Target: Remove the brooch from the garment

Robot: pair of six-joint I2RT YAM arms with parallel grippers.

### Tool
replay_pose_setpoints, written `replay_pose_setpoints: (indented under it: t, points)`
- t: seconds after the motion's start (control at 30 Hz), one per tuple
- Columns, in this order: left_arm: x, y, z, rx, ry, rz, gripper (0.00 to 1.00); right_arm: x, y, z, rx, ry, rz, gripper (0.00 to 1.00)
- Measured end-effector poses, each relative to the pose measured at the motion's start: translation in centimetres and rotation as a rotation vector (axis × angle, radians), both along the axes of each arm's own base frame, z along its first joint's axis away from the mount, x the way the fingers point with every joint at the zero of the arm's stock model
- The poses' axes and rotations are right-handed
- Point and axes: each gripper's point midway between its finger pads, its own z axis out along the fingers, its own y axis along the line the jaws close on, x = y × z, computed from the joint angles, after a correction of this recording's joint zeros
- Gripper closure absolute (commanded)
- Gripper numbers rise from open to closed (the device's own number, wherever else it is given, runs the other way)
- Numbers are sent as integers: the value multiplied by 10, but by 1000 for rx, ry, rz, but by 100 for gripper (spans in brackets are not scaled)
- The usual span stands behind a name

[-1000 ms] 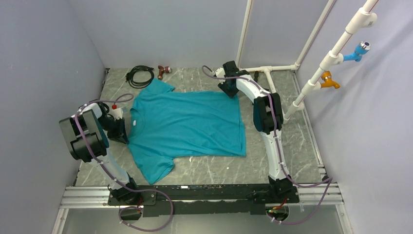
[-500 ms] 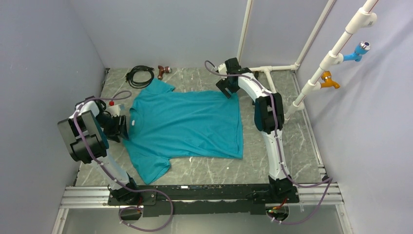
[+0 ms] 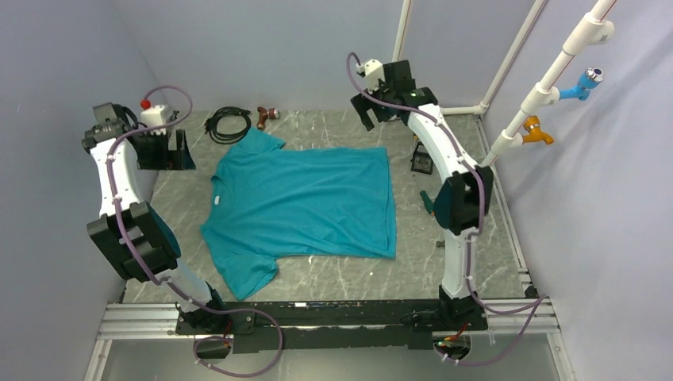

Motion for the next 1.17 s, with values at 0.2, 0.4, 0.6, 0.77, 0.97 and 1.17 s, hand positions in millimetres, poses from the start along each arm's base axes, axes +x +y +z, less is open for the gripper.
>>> replay_pose_setpoints:
  t: [0.2,0.4,0.6,0.77,0.97,1.17]
  points:
    - [29,2,66,76,-162,-7,1,-51,-1,66,129,-76,23,0]
    - [28,-36,82,167,-215,-89,0,-111,-25,65,210,-38,-13,0]
    - [-17,-70,36,172,-146,-144,1,-169,-62,0,210,125,-113,0]
    - [-50,-84,-10,161,-65,-168,0,-206,-85,-22,208,165,-176,0]
    - [-64,-85,-19,190,-61,-164,0,-223,-102,-21,230,140,-229,0]
    - [-60,-83,-7,214,-119,-152,0,-224,-116,-18,246,115,-274,0]
